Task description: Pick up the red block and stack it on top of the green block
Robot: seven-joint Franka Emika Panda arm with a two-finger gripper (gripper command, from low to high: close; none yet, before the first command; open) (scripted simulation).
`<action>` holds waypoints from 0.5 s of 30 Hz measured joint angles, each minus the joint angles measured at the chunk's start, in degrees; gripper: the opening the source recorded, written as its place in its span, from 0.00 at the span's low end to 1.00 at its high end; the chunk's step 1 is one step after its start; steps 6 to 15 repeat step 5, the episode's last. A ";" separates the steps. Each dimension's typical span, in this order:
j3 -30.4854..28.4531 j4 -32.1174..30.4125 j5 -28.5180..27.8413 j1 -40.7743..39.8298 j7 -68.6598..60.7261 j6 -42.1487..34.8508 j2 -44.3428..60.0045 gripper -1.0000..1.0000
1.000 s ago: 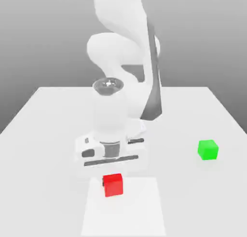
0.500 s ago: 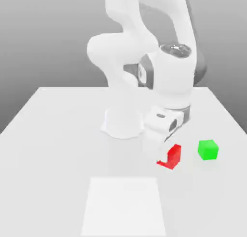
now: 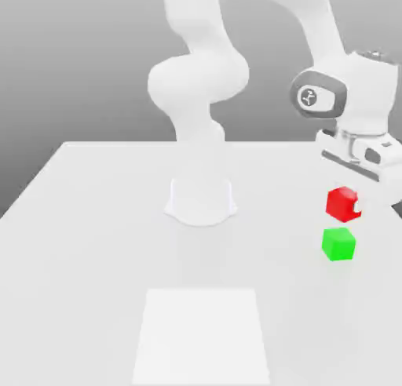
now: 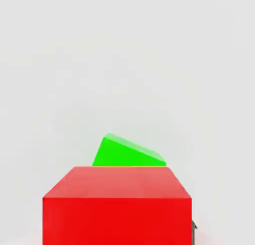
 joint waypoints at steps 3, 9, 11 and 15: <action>-1.41 0.16 -5.54 -0.01 3.81 5.35 5.73 1.00; -1.41 0.16 -5.54 -0.19 3.81 5.35 5.73 1.00; -1.41 0.16 -5.54 -0.19 3.81 5.35 5.73 1.00; -1.41 0.16 -5.54 -0.19 3.81 5.35 5.73 1.00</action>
